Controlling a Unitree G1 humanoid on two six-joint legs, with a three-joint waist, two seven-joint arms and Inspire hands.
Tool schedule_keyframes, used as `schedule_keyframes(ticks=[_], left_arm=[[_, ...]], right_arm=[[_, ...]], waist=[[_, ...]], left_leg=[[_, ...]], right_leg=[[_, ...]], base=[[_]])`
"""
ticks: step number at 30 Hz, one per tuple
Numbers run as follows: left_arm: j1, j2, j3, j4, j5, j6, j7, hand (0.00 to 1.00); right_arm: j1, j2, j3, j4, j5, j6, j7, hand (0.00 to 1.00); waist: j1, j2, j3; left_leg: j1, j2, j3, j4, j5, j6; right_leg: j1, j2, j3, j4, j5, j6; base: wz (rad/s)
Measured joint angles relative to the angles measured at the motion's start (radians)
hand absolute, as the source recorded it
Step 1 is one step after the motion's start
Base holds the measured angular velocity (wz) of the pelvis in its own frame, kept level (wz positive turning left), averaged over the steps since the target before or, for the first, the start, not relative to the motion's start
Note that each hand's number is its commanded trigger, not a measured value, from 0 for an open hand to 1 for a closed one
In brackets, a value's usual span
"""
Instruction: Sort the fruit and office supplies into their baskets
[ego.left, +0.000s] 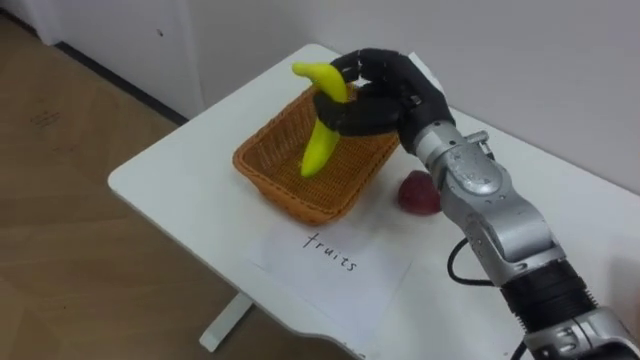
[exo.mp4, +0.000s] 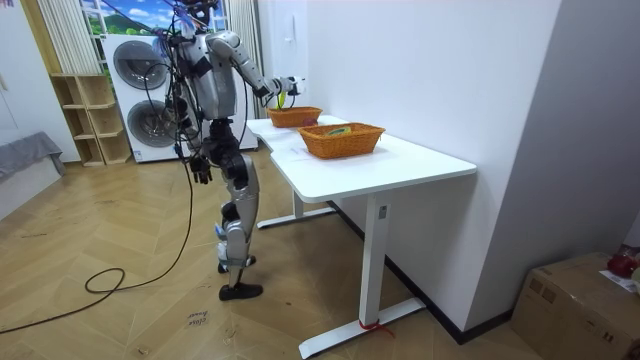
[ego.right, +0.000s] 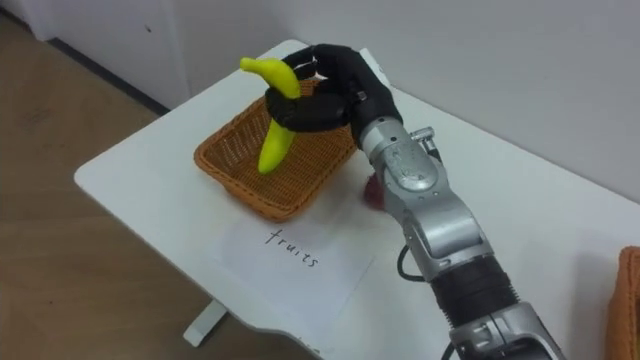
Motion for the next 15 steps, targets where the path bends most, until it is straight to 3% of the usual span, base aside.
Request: schedule_keyframes(ticks=[9, 15], left_arm=[[0.002, -0.001, 0.0, 0.012, 0.0, 0.0, 0.001, 0.0], [0.005, 0.0, -0.001, 0.01, 0.0, -0.003, 0.001, 0.0]], right_arm=[[-0.017, 0.0, 0.043, 0.016, -0.013, -0.002, -0.044, 1.0], [-0.018, 0.002, 0.074, 0.068, -0.051, -0.003, -0.078, 1.0]], waist=[[0.024, -0.021, 0.0059], [0.031, -0.023, 0.0047]], left_leg=[[-0.006, -0.002, -0.012, -0.001, 0.0, 0.0], [-0.017, -0.013, -0.029, 0.003, 0.0, 0.0]], right_leg=[[-0.001, -0.001, -0.025, 0.0, -0.001, 0.001], [-0.001, -0.001, -0.031, -0.004, -0.001, 0.001]], base=[[0.05], [0.09]])
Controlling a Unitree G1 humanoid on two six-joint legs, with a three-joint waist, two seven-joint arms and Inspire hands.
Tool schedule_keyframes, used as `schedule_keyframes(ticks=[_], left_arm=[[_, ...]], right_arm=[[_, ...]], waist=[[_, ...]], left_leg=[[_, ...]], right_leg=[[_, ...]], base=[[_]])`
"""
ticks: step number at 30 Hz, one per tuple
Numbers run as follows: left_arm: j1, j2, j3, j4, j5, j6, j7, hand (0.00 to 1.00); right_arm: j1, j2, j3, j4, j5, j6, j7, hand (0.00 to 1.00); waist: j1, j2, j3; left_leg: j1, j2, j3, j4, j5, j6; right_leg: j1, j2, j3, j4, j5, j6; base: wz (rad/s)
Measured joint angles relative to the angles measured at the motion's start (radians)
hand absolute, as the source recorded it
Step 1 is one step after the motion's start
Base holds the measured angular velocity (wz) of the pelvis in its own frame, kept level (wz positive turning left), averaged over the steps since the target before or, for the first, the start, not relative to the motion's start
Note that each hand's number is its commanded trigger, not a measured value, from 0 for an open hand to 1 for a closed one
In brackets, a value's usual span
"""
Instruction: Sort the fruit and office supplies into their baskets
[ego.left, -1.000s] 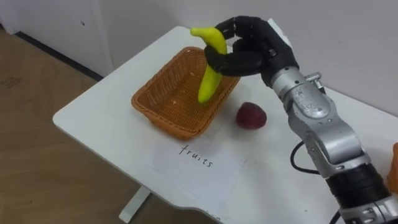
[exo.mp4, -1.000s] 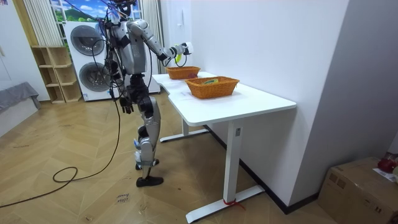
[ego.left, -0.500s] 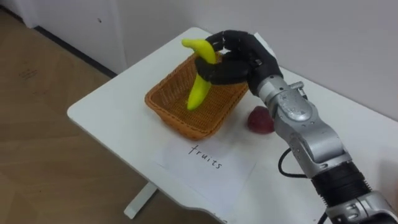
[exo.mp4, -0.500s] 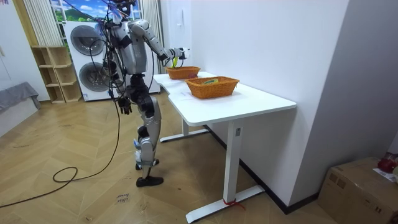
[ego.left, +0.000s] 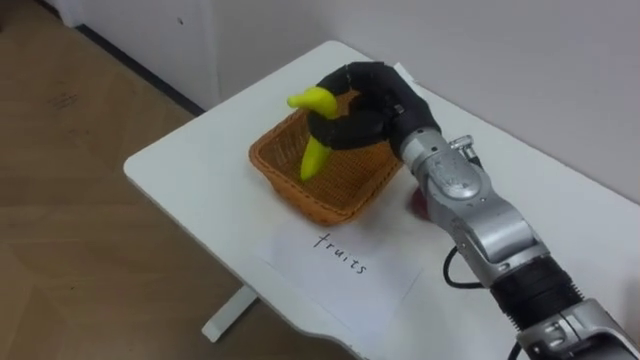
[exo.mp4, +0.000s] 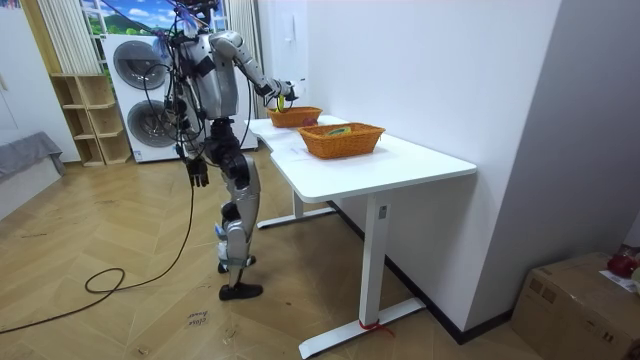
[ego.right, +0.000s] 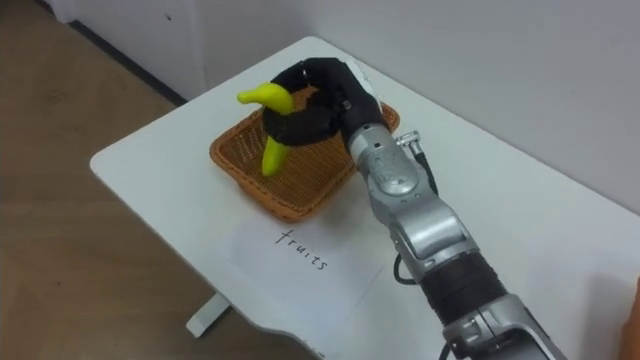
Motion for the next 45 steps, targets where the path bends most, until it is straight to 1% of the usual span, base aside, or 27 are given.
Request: schedule_keyframes(ticks=[2, 3, 4, 5, 6, 7, 8, 9, 11, 13, 16, 25, 35, 45], left_arm=[[0.005, 0.0, 0.0, 0.0, 0.0, 0.0, 0.0, 0.0], [0.006, 0.0, 0.0, 0.0, 0.0, -0.001, 0.0, 0.0], [0.01, 0.001, 0.0, -0.001, 0.0, -0.002, 0.0, 0.0], [0.012, 0.002, 0.0, -0.002, 0.0, -0.004, 0.0, 0.0], [0.013, 0.003, 0.0, -0.002, 0.0, -0.004, 0.0, 0.0], [0.014, 0.003, 0.0, -0.003, 0.0, -0.005, -0.001, 0.0], [0.015, 0.003, 0.0, -0.006, 0.0, -0.007, -0.001, 0.0], [0.015, 0.003, 0.0, -0.006, 0.0, -0.009, -0.001, 0.0], [0.015, 0.003, 0.0, -0.008, -0.002, -0.018, -0.002, 0.0], [0.016, 0.003, 0.0, -0.014, -0.005, -0.019, -0.002, 0.0], [0.015, 0.004, 0.0, -0.022, -0.01, -0.024, -0.002, 0.0], [0.016, 0.01, -0.003, -0.023, -0.028, -0.036, -0.002, 0.0], [0.018, 0.022, -0.026, -0.019, -0.039, -0.036, -0.002, 0.0], [0.019, 0.023, -0.028, -0.005, -0.038, -0.04, 0.001, 0.0]], right_arm=[[0.0, 0.003, 0.0, 0.019, -0.005, 0.0, -0.014, 1.0], [0.0, 0.004, 0.0, 0.019, -0.007, 0.0, -0.019, 0.76], [0.0, 0.005, 0.0, 0.02, -0.008, 0.0, -0.027, 0.58], [0.0, 0.006, 0.0, 0.022, -0.008, 0.0, -0.032, 0.47], [0.0, 0.006, 0.0, 0.025, -0.008, -0.001, -0.033, 0.2], [0.0, 0.007, 0.0, 0.035, -0.008, -0.002, -0.033, 0.14], [0.0, 0.011, 0.0, 0.051, -0.009, -0.01, -0.033, 0.0], [0.0, 0.012, 0.0, 0.058, -0.009, -0.01, -0.034, 0.0], [0.0, 0.013, 0.0, 0.066, -0.008, -0.011, -0.035, 0.0], [0.0, 0.013, 0.0, 0.073, -0.008, -0.012, -0.04, 0.0], [0.0, 0.013, 0.0, 0.086, -0.008, -0.019, -0.042, 0.0], [0.0, 0.013, 0.0, 0.096, -0.006, -0.019, -0.042, 0.0], [0.0, 0.012, 0.0, 0.096, 0.006, -0.019, -0.04, 0.0], [0.0, 0.008, 0.0, 0.095, 0.011, -0.022, -0.04, 0.0]], waist=[[0.003, -0.002, -0.0013], [0.002, -0.001, -0.0008], [0.001, -0.001, -0.0004], [0.001, 0.0, -0.0003], [0.0, 0.0, -0.0002], [0.0, 0.0, 0.0002], [0.0, 0.001, 0.0004], [-0.002, 0.001, 0.0007], [-0.002, 0.003, 0.0053], [-0.003, 0.003, 0.0062], [-0.002, 0.002, 0.0062], [-0.004, -0.001, 0.006], [-0.008, 0.0, 0.0065], [-0.012, 0.001, 0.0068]], left_leg=[[-0.002, -0.002, -0.002, 0.0, 0.0, 0.0], [-0.002, -0.002, -0.003, 0.0, 0.0, 0.0], [-0.002, -0.003, -0.003, 0.0, 0.0, 0.0], [-0.002, -0.003, -0.003, -0.001, 0.0, 0.0], [-0.002, -0.003, -0.003, -0.001, 0.0, 0.0], [-0.002, -0.003, -0.004, -0.001, 0.0, 0.0], [-0.002, -0.003, -0.004, -0.001, 0.0, 0.0], [-0.002, -0.003, -0.005, -0.001, 0.0, 0.0], [-0.002, -0.002, -0.004, -0.001, 0.0, 0.0], [-0.002, -0.001, -0.004, -0.001, 0.0, 0.0], [-0.003, -0.001, -0.003, -0.002, 0.0, 0.0], [-0.001, 0.001, 0.006, -0.003, 0.0, 0.001], [-0.001, 0.001, 0.006, -0.002, 0.0, 0.001], [0.0, 0.002, 0.005, -0.002, 0.0, 0.001]], right_leg=[[0.003, 0.0, 0.0, -0.011, 0.0, 0.0], [0.003, 0.0, 0.0, -0.011, 0.0, 0.0], [0.003, 0.0, 0.0, -0.011, 0.0, 0.0], [0.003, 0.0, 0.0, -0.011, 0.0, 0.0], [0.004, 0.0, 0.0, -0.011, 0.0, 0.0], [0.004, 0.0, -0.002, -0.011, 0.0, 0.0], [0.004, 0.0, -0.004, -0.011, 0.0, 0.0], [0.004, 0.0, -0.004, -0.011, 0.0, 0.0], [0.004, 0.0, -0.004, -0.011, 0.0, 0.0], [0.004, -0.001, 0.0, -0.011, 0.0, 0.0], [0.003, -0.001, 0.002, -0.011, 0.0, 0.0], [0.001, -0.001, 0.007, -0.011, 0.0, 0.0], [0.002, -0.002, 0.008, -0.011, 0.0, 0.0], [0.002, -0.003, 0.008, -0.011, 0.0, 0.0]], base=[[0.0], [0.0], [0.0], [0.0], [0.0], [0.0], [0.0], [0.0], [0.0], [0.0], [0.0], [-0.01], [0.0], [0.0]])
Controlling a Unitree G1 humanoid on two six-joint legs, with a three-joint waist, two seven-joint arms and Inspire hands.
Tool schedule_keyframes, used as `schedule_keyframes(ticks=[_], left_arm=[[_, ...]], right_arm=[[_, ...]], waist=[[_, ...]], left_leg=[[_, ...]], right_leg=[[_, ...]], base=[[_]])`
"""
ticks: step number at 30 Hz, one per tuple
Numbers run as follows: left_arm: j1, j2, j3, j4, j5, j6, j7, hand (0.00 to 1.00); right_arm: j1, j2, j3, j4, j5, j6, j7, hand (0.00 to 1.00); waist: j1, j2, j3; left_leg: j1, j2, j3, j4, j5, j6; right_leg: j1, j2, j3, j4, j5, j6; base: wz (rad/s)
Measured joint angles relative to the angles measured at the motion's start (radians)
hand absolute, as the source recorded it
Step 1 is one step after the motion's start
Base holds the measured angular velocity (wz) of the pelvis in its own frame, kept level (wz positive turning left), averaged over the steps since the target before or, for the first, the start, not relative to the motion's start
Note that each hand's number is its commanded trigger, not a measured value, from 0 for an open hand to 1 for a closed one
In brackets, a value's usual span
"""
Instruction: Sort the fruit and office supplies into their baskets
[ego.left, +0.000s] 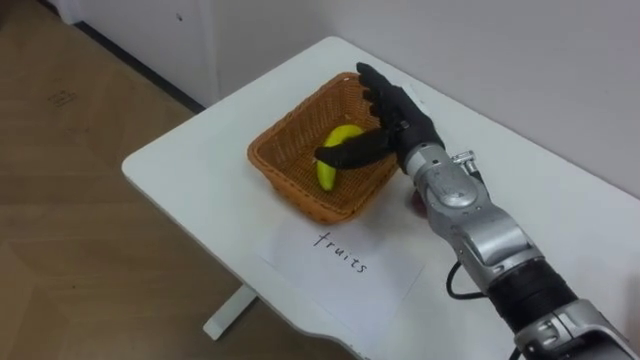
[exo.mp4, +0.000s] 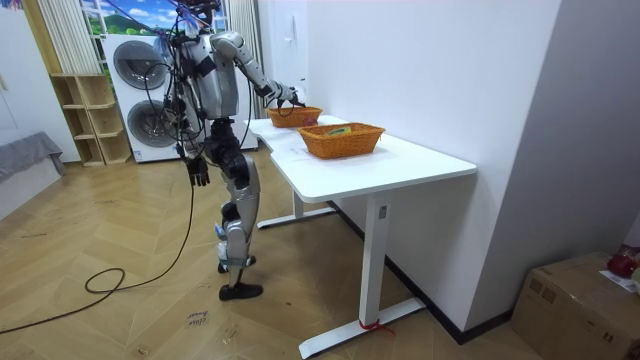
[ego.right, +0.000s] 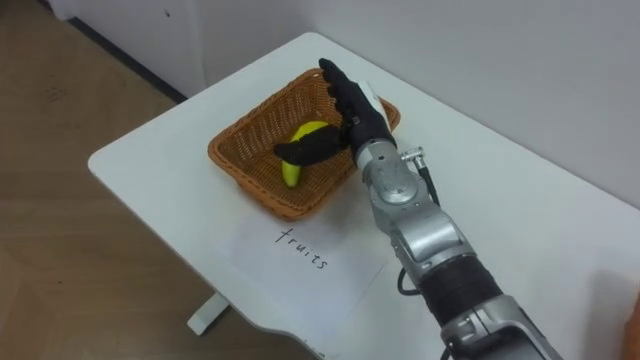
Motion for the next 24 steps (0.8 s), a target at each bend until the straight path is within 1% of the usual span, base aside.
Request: schedule_keyframes(ticks=[3, 5, 9, 12, 13, 15, 17, 20, 22, 23, 24], left_arm=[[0.0, 0.0, 0.0, 0.0, 0.001, 0.0, 0.015, 0.0], [-0.003, -0.001, 0.002, 0.007, 0.0, -0.002, 0.035, 0.0], [-0.007, -0.004, 0.012, 0.039, 0.002, -0.011, 0.039, 0.0], [-0.023, -0.004, 0.012, 0.06, 0.003, -0.016, 0.039, 0.0], [-0.027, -0.004, 0.012, 0.061, 0.003, -0.022, 0.039, 0.0], [-0.03, -0.005, 0.012, 0.061, 0.004, -0.035, 0.039, 0.0], [-0.029, -0.008, 0.013, 0.06, 0.009, -0.038, 0.038, 0.0], [-0.032, -0.009, 0.016, 0.058, 0.01, -0.038, 0.036, 0.0], [-0.033, -0.01, 0.027, 0.058, 0.01, -0.038, 0.036, 0.0], [-0.033, -0.01, 0.03, 0.058, 0.01, -0.038, 0.036, 0.0], [-0.033, -0.01, 0.03, 0.058, 0.01, -0.037, 0.036, 0.0]], right_arm=[[0.0, -0.011, 0.0, -0.001, 0.015, -0.014, 0.0, 0.0], [0.0, -0.022, -0.013, -0.001, 0.015, -0.024, 0.0, 0.0], [0.0, -0.023, -0.042, -0.001, 0.017, -0.048, -0.008, 0.0], [0.0, -0.025, -0.068, -0.001, 0.029, -0.073, -0.027, 0.0], [0.0, -0.025, -0.08, -0.001, 0.039, -0.083, -0.034, 0.0], [0.0, -0.025, -0.093, -0.001, 0.045, -0.099, -0.047, 0.0], [0.0, -0.025, -0.095, -0.001, 0.045, -0.112, -0.071, 0.0], [0.0, -0.025, -0.101, -0.001, 0.057, -0.117, -0.087, 0.0], [0.0, -0.025, -0.101, -0.001, 0.08, -0.118, -0.107, 0.0], [0.0, -0.026, -0.101, -0.001, 0.094, -0.118, -0.115, 0.0], [0.001, -0.026, -0.101, -0.002, 0.1, -0.118, -0.119, 0.0]], waist=[[0.0, -0.001, -0.0006], [-0.008, -0.002, -0.0017], [-0.028, 0.001, -0.0019], [-0.035, 0.008, -0.0012], [-0.041, 0.012, 0.0], [-0.043, 0.022, 0.0013], [-0.046, 0.037, -0.0026], [-0.056, 0.048, -0.0072], [-0.063, 0.052, -0.008], [-0.075, 0.053, -0.0089], [-0.079, 0.054, -0.0091]], left_leg=[[0.0, 0.0, 0.0, 0.0, 0.0, 0.0], [0.0, -0.002, -0.001, 0.0, 0.001, 0.001], [0.003, -0.004, -0.001, 0.001, 0.002, 0.003], [0.004, -0.005, 0.001, 0.003, 0.003, 0.004], [0.004, -0.005, 0.001, 0.004, 0.003, 0.004], [0.011, -0.005, 0.005, 0.004, 0.003, 0.004], [0.017, -0.002, 0.017, -0.001, 0.003, 0.004], [0.02, -0.001, 0.024, -0.002, 0.002, 0.005], [0.023, 0.0, 0.025, -0.002, 0.002, 0.005], [0.022, 0.0, 0.026, -0.003, 0.003, 0.005], [0.021, 0.0, 0.026, -0.002, 0.003, 0.005]], right_leg=[[0.0, 0.0, -0.001, 0.0, 0.0, 0.0], [0.002, -0.001, -0.001, 0.0, 0.0, 0.0], [0.006, -0.003, 0.0, 0.0, -0.001, 0.002], [0.006, -0.005, 0.003, 0.0, -0.002, 0.003], [0.006, -0.005, 0.003, 0.0, -0.002, 0.003], [0.007, -0.005, 0.006, 0.0, -0.001, 0.003], [0.008, -0.006, 0.019, 0.001, -0.001, 0.004], [0.009, -0.005, 0.025, 0.001, -0.001, 0.004], [0.011, -0.005, 0.026, 0.001, -0.001, 0.004], [0.011, -0.005, 0.026, 0.001, -0.001, 0.004], [0.011, -0.005, 0.026, 0.001, -0.001, 0.004]], base=[[0.0], [0.04], [0.01], [0.0], [0.0], [-0.07], [-0.16], [-0.08], [-0.02], [0.0], [0.0]])
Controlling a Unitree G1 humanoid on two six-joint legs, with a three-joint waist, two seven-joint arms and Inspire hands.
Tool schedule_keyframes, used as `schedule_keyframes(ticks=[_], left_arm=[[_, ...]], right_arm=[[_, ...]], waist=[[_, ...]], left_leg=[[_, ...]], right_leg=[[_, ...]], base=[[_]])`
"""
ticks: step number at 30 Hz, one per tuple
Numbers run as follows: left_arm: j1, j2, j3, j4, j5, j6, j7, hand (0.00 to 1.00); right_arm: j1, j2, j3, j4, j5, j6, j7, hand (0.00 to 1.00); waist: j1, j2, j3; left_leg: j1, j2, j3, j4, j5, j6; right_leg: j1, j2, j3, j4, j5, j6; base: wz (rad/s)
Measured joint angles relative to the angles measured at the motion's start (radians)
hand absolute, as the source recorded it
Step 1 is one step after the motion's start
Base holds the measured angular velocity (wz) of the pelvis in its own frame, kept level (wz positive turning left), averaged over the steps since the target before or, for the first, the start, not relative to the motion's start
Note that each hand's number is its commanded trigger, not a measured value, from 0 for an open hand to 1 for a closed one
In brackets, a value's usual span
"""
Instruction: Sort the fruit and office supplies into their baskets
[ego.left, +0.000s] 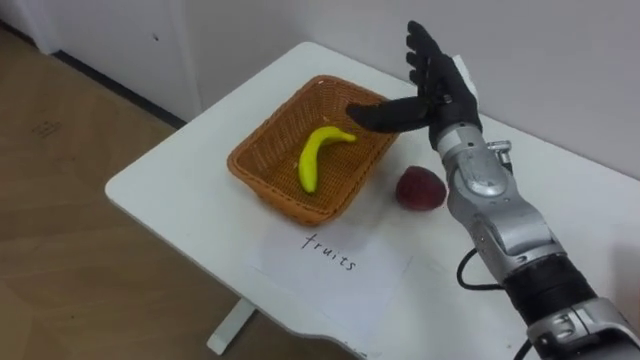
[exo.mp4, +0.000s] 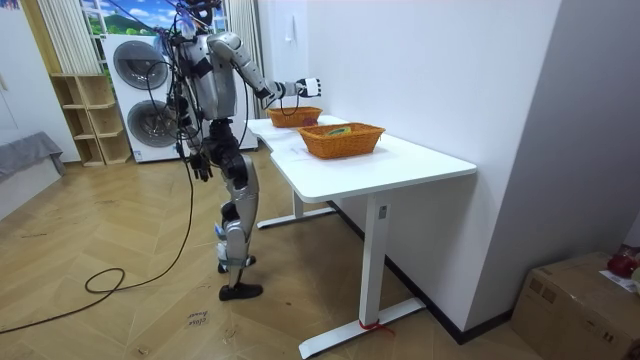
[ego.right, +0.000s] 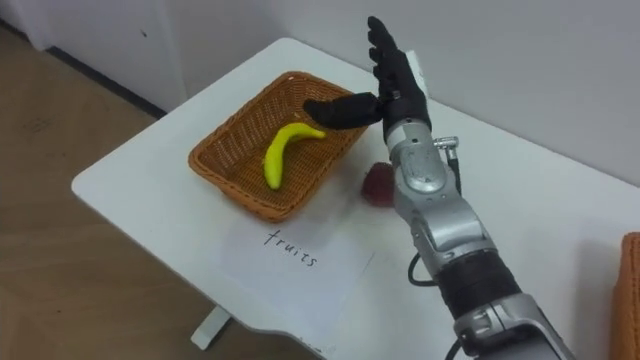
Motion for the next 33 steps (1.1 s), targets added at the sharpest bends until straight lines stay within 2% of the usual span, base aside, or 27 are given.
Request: schedule_keyframes(ticks=[4, 6, 12, 14, 19, 33], left_arm=[[-0.011, -0.006, 0.0, 0.007, 0.001, 0.001, 0.0, 0.0], [-0.011, -0.007, 0.0, 0.013, 0.001, 0.001, 0.0, 0.0], [-0.015, -0.022, -0.001, 0.027, 0.001, 0.0, 0.006, 0.0], [-0.015, -0.031, -0.002, 0.051, -0.001, 0.0, 0.007, 0.0], [-0.019, -0.032, -0.001, 0.061, -0.001, 0.0, 0.007, 0.0], [-0.02, -0.033, -0.007, 0.061, -0.001, -0.001, 0.005, 0.0]], right_arm=[[0.002, 0.0, 0.0, -0.002, 0.039, 0.0, -0.025, 0.0], [0.008, -0.001, 0.0, -0.002, 0.066, 0.0, -0.026, 0.0], [0.024, -0.026, -0.001, -0.001, 0.092, 0.0, -0.031, 0.0], [0.029, -0.037, -0.003, 0.001, 0.091, 0.0, -0.031, 0.0], [0.031, -0.043, -0.04, 0.001, 0.09, -0.001, -0.034, 0.0], [0.067, -0.043, -0.039, 0.002, 0.09, -0.001, -0.018, 0.0]], waist=[[-0.025, 0.007, -0.0053], [-0.034, 0.01, -0.0104], [-0.074, 0.012, -0.0099], [-0.083, 0.017, -0.0066], [-0.091, 0.019, -0.0058], [-0.09, 0.013, -0.0067]], left_leg=[[0.011, 0.0, 0.002, -0.004, 0.001, 0.001], [0.016, 0.0, 0.002, -0.009, 0.001, 0.002], [0.023, 0.0, 0.013, -0.016, 0.003, 0.004], [0.033, 0.001, 0.021, -0.019, 0.003, 0.004], [0.034, 0.003, 0.024, -0.02, 0.003, 0.004], [0.04, 0.003, 0.024, -0.019, 0.003, 0.004]], right_leg=[[0.005, -0.001, 0.002, 0.0, 0.0, 0.0], [0.008, -0.001, 0.003, -0.001, 0.0, 0.0], [0.012, -0.002, 0.009, -0.001, 0.0, 0.0], [0.018, -0.004, 0.009, -0.001, 0.0, 0.002], [0.018, -0.002, 0.012, -0.001, 0.0, 0.002], [0.019, -0.002, 0.016, 0.0, 0.0, 0.002]], base=[[-0.01], [-0.03], [-0.02], [-0.09], [-0.01], [0.0]])
